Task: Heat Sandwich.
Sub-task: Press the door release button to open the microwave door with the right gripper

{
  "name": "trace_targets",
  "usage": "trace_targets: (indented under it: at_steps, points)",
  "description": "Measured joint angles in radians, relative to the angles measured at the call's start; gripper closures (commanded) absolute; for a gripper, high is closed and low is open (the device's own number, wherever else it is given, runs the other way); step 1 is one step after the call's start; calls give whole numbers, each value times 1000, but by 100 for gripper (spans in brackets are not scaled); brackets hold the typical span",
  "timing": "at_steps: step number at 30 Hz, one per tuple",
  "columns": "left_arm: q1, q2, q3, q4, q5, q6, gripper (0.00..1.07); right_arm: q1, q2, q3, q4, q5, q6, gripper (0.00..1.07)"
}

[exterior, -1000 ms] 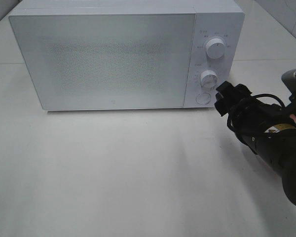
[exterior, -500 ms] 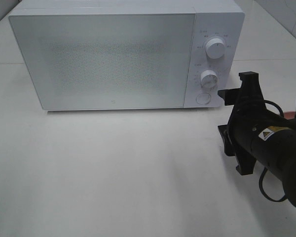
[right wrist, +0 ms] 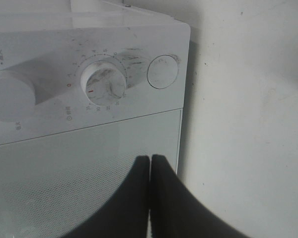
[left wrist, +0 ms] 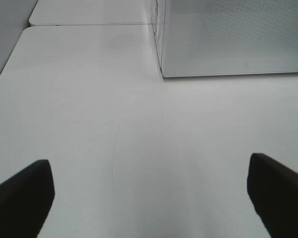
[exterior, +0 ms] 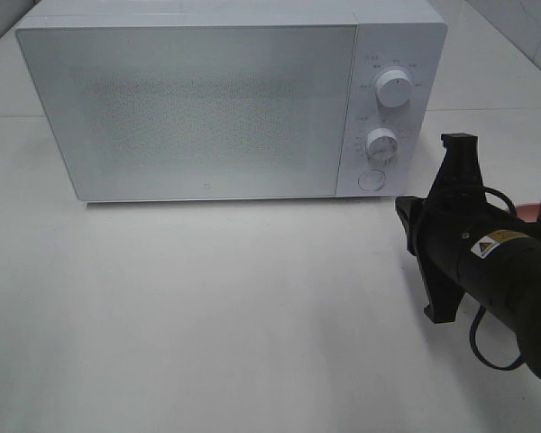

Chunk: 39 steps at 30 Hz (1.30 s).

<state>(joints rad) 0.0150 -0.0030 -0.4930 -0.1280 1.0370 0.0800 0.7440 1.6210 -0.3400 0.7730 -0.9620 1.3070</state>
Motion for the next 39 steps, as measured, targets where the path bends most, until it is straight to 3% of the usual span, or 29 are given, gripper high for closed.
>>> trace_targets:
  at_steps: [10, 22, 39]
  points:
    - [0, 0, 0, 0, 0, 0, 3, -22, 41, -22, -29, 19, 6, 107]
    - [0, 0, 0, 0, 0, 0, 3, -152, 162, -133, -169, 54, 38, 107]
    - [0, 0, 0, 0, 0, 0, 3, -258, 320, -301, -235, 102, 59, 107]
